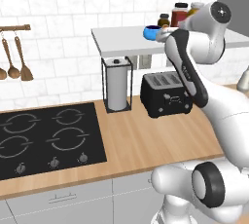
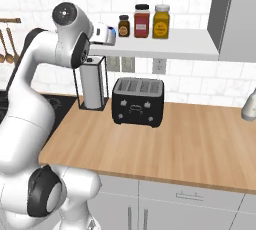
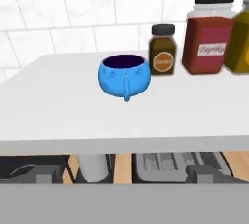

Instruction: Gather all objects into one cabinet and sort the glasses and bowls to opposite sides.

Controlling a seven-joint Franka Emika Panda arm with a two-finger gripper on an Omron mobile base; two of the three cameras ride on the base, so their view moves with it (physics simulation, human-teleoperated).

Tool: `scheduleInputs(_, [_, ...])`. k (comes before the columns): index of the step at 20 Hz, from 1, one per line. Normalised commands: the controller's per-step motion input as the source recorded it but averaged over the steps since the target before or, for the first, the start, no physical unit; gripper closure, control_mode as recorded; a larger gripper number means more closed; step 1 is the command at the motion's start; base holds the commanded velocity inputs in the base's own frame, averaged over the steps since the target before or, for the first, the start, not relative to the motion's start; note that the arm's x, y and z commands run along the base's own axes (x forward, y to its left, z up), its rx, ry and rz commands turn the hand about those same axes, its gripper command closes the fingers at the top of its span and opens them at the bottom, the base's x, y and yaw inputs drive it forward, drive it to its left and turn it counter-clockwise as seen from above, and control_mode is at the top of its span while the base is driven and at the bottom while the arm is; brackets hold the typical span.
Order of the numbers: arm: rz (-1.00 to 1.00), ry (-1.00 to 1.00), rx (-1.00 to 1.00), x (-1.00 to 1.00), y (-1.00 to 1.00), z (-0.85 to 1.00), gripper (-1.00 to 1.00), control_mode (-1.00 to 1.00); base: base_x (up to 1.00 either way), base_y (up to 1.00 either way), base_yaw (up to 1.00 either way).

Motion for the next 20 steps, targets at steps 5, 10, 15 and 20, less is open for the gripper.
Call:
scheduleInputs(5, [0.0,0.0,0.0,0.29,0.0,0.0,-1.0,-1.0,0.0,0.0,0.0])
scheduleInputs(10, [0.0,0.01,0.0,0.29,0.0,0.0,-1.0,-1.0,0.0,0.0,0.0])
scheduleInputs(15, [0.0,0.01,0.0,0.23,0.0,0.0,-1.0,-1.0,0.0,0.0,0.0])
scheduleInputs(20, [0.0,0.02,0.0,0.11,0.0,0.0,-1.0,-1.0,0.0,0.0,0.0])
